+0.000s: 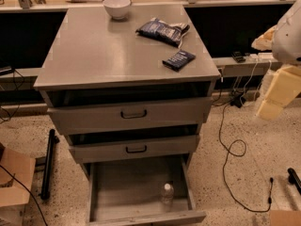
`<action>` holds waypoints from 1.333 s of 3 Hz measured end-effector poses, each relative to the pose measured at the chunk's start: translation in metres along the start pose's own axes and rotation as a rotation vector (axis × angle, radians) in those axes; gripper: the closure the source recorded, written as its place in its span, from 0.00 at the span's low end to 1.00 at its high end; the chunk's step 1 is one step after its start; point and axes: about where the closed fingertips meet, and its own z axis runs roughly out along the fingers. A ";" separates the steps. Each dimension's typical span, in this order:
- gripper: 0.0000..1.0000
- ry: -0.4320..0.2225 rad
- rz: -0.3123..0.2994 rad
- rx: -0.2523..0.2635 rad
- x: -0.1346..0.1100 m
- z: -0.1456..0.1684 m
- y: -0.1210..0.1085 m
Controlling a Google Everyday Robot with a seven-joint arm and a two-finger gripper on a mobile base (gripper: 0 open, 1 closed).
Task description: Pick water bottle from bottom drawer and place on counter
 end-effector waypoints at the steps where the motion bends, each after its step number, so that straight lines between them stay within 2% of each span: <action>1: 0.00 -0.073 -0.010 -0.047 -0.008 0.022 0.009; 2: 0.00 -0.206 -0.035 -0.102 -0.023 0.051 0.028; 3: 0.00 -0.302 -0.053 -0.172 -0.032 0.085 0.044; 4: 0.00 -0.432 -0.061 -0.241 -0.037 0.127 0.054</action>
Offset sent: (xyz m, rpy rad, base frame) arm -0.0139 0.0652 -0.0864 0.3773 0.0527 0.1903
